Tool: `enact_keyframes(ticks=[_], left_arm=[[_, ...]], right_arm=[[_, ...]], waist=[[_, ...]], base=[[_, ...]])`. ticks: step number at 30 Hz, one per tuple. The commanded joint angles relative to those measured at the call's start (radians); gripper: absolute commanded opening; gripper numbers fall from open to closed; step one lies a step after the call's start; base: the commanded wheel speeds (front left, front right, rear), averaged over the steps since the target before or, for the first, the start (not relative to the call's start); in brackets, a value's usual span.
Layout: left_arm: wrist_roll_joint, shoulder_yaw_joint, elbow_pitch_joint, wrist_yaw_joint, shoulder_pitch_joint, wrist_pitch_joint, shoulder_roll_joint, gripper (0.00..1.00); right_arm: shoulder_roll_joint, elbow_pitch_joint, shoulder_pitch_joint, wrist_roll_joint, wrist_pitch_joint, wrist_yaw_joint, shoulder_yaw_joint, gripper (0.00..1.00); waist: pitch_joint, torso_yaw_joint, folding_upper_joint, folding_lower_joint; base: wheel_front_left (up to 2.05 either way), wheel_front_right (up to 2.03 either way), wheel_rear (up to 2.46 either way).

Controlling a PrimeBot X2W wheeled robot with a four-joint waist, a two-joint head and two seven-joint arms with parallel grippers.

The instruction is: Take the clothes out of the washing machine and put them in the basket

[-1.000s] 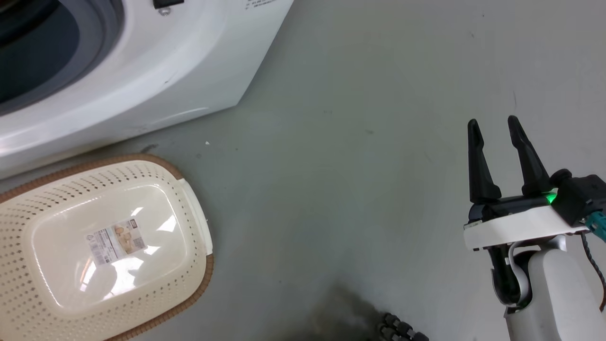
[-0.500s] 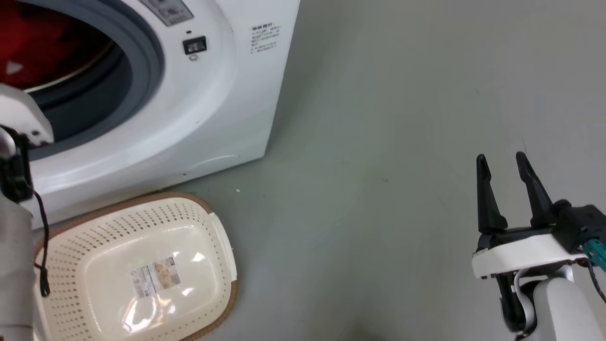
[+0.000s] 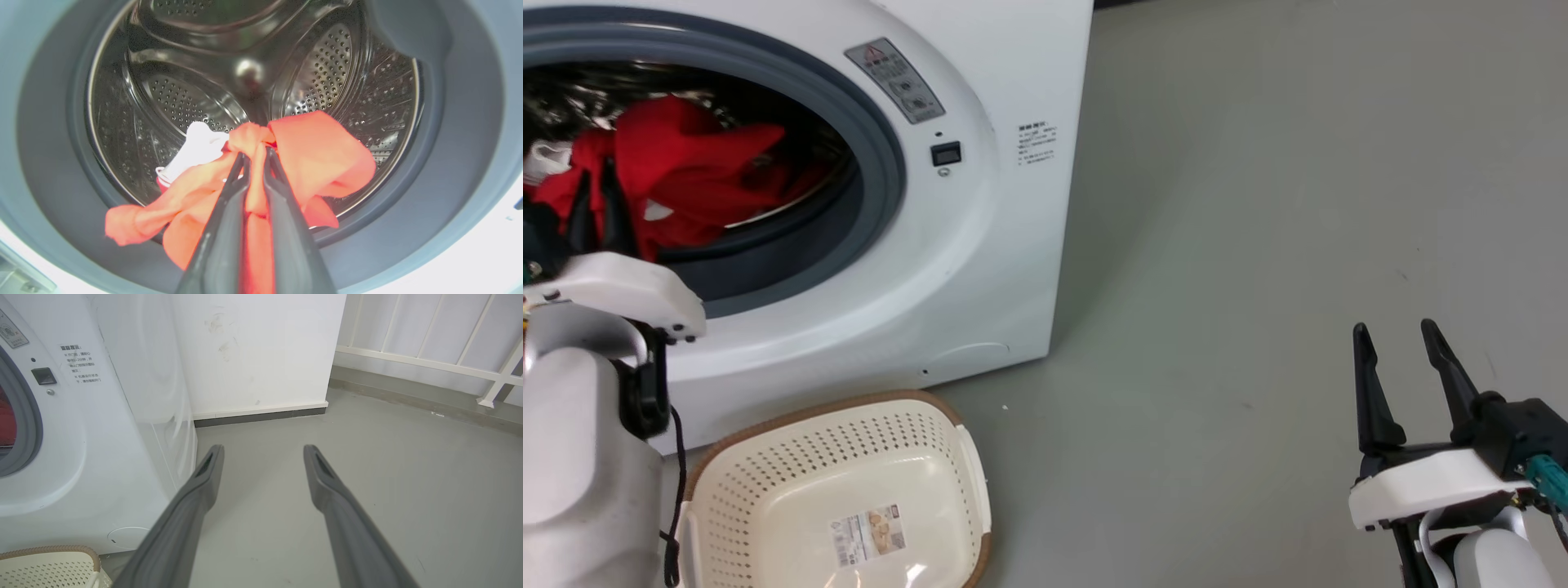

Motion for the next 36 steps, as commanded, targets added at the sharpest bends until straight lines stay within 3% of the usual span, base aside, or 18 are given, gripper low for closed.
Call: enact_keyframes(ticks=[1, 10, 23, 30, 36], left_arm=[[-0.003, -0.007, -0.031, -0.004, 0.028, -0.012, -0.010, 0.00], [-0.022, -0.028, -0.200, 0.002, 0.174, -0.004, -0.050, 0.00], [-0.034, -0.067, -0.507, 0.080, 0.513, 0.076, -0.135, 0.00], [-0.030, -0.109, -0.521, 0.103, 0.619, 0.095, -0.177, 0.00], [-0.069, -0.149, -0.378, 0.081, 0.670, 0.074, -0.235, 0.00]], right_arm=[[-0.001, -0.014, 0.023, -0.011, 0.011, -0.001, -0.005, 1.00], [-0.001, -0.089, 0.094, -0.041, 0.077, -0.001, -0.023, 1.00], [0.000, -0.165, 0.168, -0.061, 0.146, -0.001, -0.028, 1.00], [0.000, -0.185, 0.158, -0.057, 0.152, -0.001, -0.025, 1.00], [0.000, -0.181, 0.141, -0.049, 0.145, -0.001, -0.020, 1.00]], waist=[[-0.052, 0.038, -0.0001, 0.0002], [-0.135, 0.087, -0.0001, 0.0002], [-0.206, 0.141, -0.0001, 0.0002], [-0.180, 0.151, -0.0001, 0.0002], [-0.133, 0.142, -0.0001, 0.0002]], base=[[0.00, 0.00, 0.00], [0.00, 0.00, 0.00], [0.00, 0.00, 0.00], [0.00, 0.00, 0.00], [0.00, 0.00, 0.00]])
